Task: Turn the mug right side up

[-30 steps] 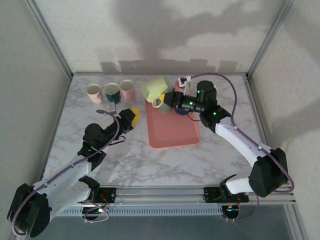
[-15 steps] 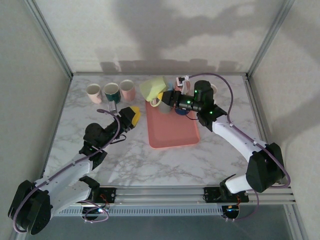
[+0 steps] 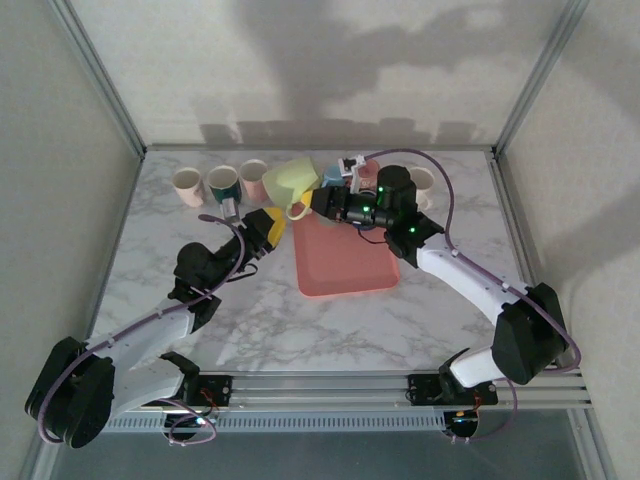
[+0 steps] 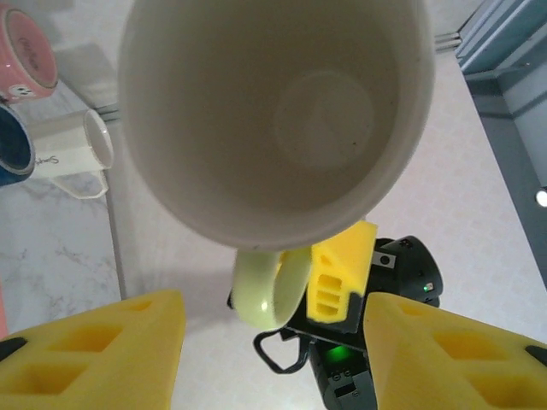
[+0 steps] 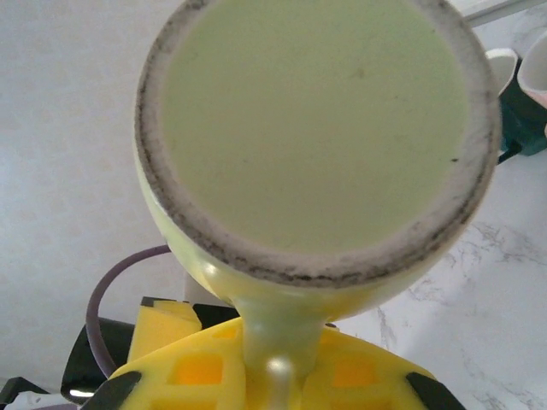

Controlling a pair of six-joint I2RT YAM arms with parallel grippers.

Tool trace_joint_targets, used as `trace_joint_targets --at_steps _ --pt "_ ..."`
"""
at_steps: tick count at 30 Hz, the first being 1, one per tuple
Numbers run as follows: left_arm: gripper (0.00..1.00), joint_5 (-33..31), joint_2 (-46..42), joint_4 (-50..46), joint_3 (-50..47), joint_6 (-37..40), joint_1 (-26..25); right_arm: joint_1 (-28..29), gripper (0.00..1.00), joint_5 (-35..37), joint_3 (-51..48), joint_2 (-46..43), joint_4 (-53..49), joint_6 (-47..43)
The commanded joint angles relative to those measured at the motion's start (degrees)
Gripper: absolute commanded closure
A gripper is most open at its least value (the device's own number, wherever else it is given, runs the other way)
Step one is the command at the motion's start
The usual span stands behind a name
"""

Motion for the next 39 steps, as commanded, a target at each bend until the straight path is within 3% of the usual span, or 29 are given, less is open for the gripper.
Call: trace_joint_targets --at_steps 1,12,23,26,32,34,35,39 --pt "0.43 0.95 0.74 5.47 1.99 0.63 -0.51 1.30 1.00 0.35 2.99 -0.25 7.98 0.74" --pt "0.48 1.04 3.09 9.41 2.61 -1.68 -1.38 2.68 1.00 1.23 2.66 -0.16 9.69 2.13" --pt "0.63 0.96 7.02 15.35 3.98 -3.91 -2.46 3.59 1.00 1.69 1.80 0.13 10.51 2.31" --pt "0.71 0.74 7.40 15.31 4.44 -3.40 -2.46 3.61 1.00 1.85 1.55 0.01 10.59 2.24" --pt "1.00 0.17 8.12 15.65 4.44 -3.02 -2.46 3.61 1.00 1.94 1.51 -0.07 9.58 1.26" --pt "1.00 0.06 8.03 15.62 4.38 -2.04 -2.46 3.60 1.00 2.37 1.42 -0.21 9.11 0.91" --pt "1.00 -0.03 8.03 15.60 4.47 -1.45 -2.46 3.61 0.98 2.91 1.34 -0.33 8.78 0.77" --pt "1.00 0.33 7.71 15.26 5.13 1.18 -2.46 3.65 0.67 3.95 1.33 -0.52 7.39 0.20"
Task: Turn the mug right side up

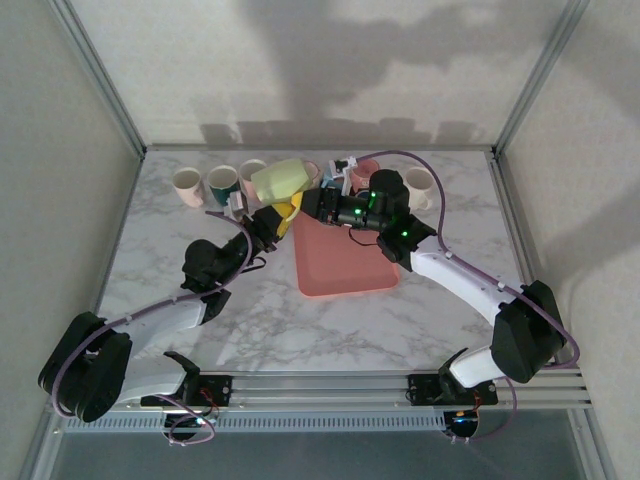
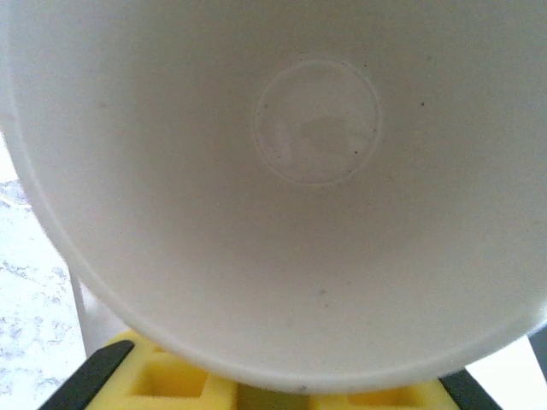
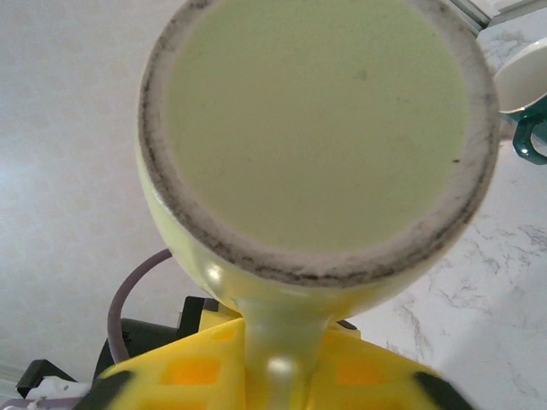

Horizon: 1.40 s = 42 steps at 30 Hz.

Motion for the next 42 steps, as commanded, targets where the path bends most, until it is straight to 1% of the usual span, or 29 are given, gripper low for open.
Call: trace_joint_targets --at_steps 1,4,5,7,12,15,18,23,25,28,32,38,40,42 --pt "1.00 0.53 -0.76 3.14 3.11 4.35 -0.51 0.51 0.62 2.00 1.41 -1.18 2.87 -2.24" --pt "1.00 -0.30 -2.83 -1.69 4.30 9.23 -0.51 0.44 0.49 3.54 1.51 -2.02 -0.64 -4.22" --pt "1.00 -1.03 -3.92 -3.78 4.59 11.26 -0.51 0.36 0.42 4.14 1.51 -2.73 -2.46 -5.34" --pt "1.00 -2.28 -6.19 -8.06 5.22 14.96 -0.44 0.08 0.41 5.17 1.34 -4.26 -5.99 -7.89" --pt "1.00 -3.90 -10.50 -22.50 8.82 23.99 0.01 -1.55 0.40 9.27 0.12 -9.49 -16.03 -14.51" --pt "1.00 -4.79 -11.50 -31.42 11.55 28.60 0.43 -2.43 0.40 13.68 0.06 -12.61 -24.02 -19.47" --pt "1.00 -7.23 -12.00 -40.82 14.42 34.13 0.46 -2.92 0.39 19.33 0.49 -14.92 -31.83 -24.57" --pt "1.00 -12.55 -12.38 -53.15 17.77 41.04 0.54 -3.22 0.40 28.69 2.16 -17.26 -43.67 -32.23" --pt "1.00 -15.17 -12.48 -58.29 19.47 43.16 0.54 -3.34 0.40 30.86 2.47 -17.94 -46.50 -34.06" --pt "1.00 -18.75 -12.86 -63.29 20.47 45.20 0.74 -3.53 0.40 33.15 2.48 -18.82 -49.29 -35.54" --pt "1.00 -22.91 -12.67 -69.17 21.81 46.32 0.98 -3.80 0.40 33.68 2.84 -18.97 -51.50 -37.20" --pt "1.00 -32.49 -9.37 -80.08 25.67 46.45 1.46 -3.92 0.39 33.93 5.86 -16.70 -55.80 -37.86" --pt "1.00 -35.92 -7.50 -84.44 27.45 45.88 2.24 -3.96 0.40 34.01 7.82 -14.85 -58.78 -37.60" --pt "1.00 -36.14 -5.53 -87.75 28.83 45.38 4.48 -3.94 0.40 34.13 9.65 -12.86 -61.44 -37.10"
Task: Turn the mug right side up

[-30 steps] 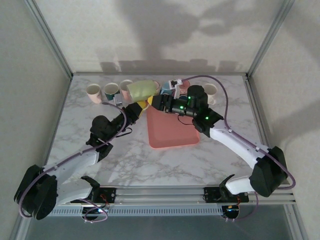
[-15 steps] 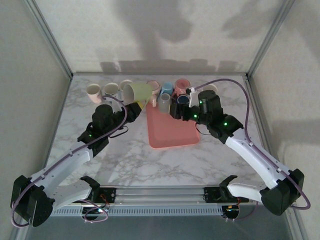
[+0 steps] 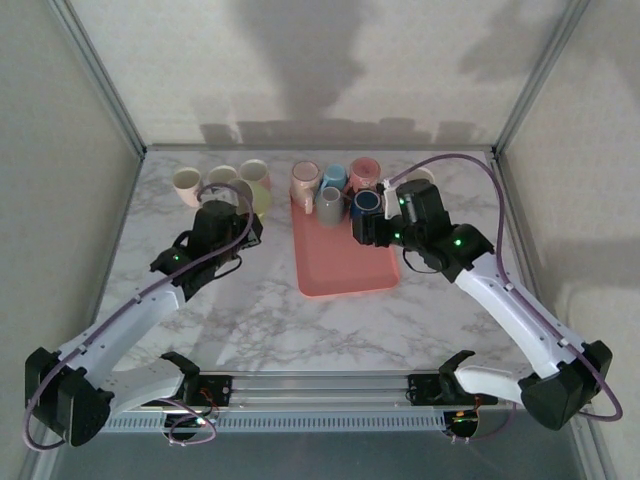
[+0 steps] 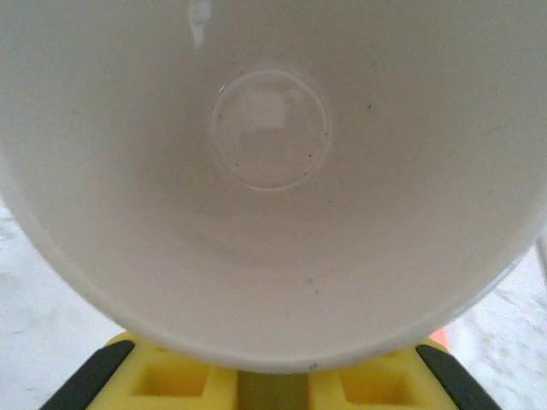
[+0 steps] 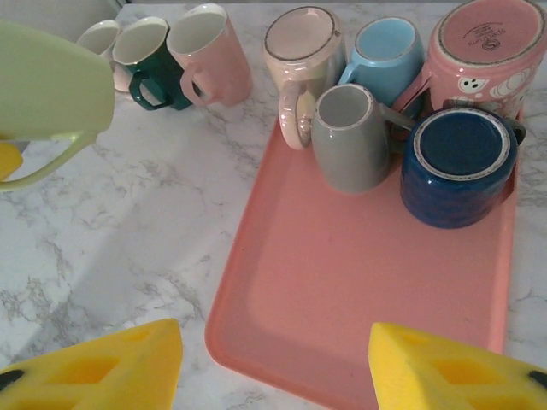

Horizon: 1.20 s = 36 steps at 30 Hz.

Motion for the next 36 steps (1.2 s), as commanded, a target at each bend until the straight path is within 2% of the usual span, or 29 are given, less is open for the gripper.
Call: trace_joint_targets --at_steps 1,6,12,18,20,36 --pt "1.00 -5.99 2.23 -5.33 4.85 0.45 3.84 -0.28 0.41 1.38 4.06 3.25 -6.35 -0.38" --pt "1.00 -4.83 6.49 -10.74 7.91 1.89 10.27 -0.26 0.41 -1.06 5.16 6.17 -7.31 0.14" --pt "1.00 -0.24 14.67 -15.15 12.24 5.55 17.01 -0.31 0.41 -1.94 5.51 7.85 -6.28 0.25" --pt "1.00 -0.84 22.74 -18.05 15.84 10.10 19.39 -0.29 0.41 -2.18 5.92 9.02 -6.15 0.05" --pt "1.00 -2.79 24.64 -18.26 16.24 10.33 19.72 -0.23 0.41 -2.21 5.83 9.19 -6.02 -0.16" --pt "1.00 -1.94 29.46 -13.43 14.94 11.75 22.33 -0.26 0.41 -3.25 6.18 10.86 -5.66 -0.30"
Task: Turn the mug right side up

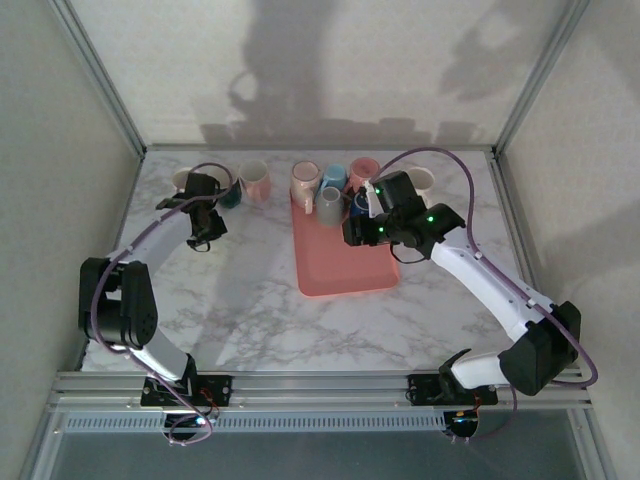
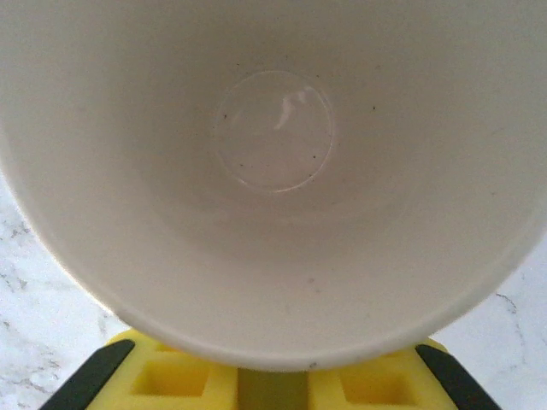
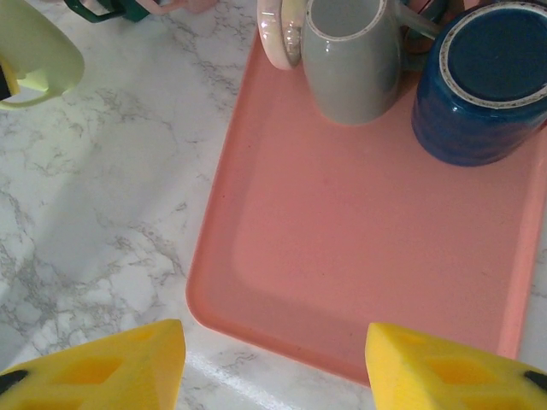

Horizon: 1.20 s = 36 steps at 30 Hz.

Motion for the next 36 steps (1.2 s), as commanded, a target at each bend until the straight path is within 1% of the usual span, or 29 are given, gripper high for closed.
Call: trace_joint_targets --at_steps 1,8,10,12,19,23,30,36 --pt "1.00 -1.15 0.31 3.75 1.42 1.29 0.67 -0.27 0.41 -1.11 1.68 0.27 0.18 -0.34" --pt "1.00 -0.56 1.83 4.44 1.15 2.02 0.83 -0.25 0.41 -1.25 1.76 0.54 0.35 -0.43" --pt "0.94 -0.63 1.79 4.86 0.76 2.02 0.90 -0.29 0.41 -1.33 1.76 0.54 0.35 -0.34" --pt "0.84 -0.39 2.04 4.99 0.62 2.10 0.85 -0.31 0.41 -1.33 1.68 0.58 0.35 -0.40" --pt "0.69 -0.07 2.12 5.21 0.01 2.29 0.91 -0.28 0.41 -1.28 1.67 -0.32 0.12 -0.33" --pt "0.62 -0.32 1.17 4.66 -0.21 2.12 0.86 -0.26 0.41 -0.55 1.39 -1.80 -0.44 -0.58" --pt "0.55 -0.47 -4.50 1.15 -0.64 1.61 0.89 -0.25 0.40 2.81 1.50 -3.22 -2.24 -1.74" --pt "0.52 1.26 -14.29 -0.78 -4.72 0.22 0.82 -0.46 0.39 3.77 0.12 -5.86 -2.38 -1.14"
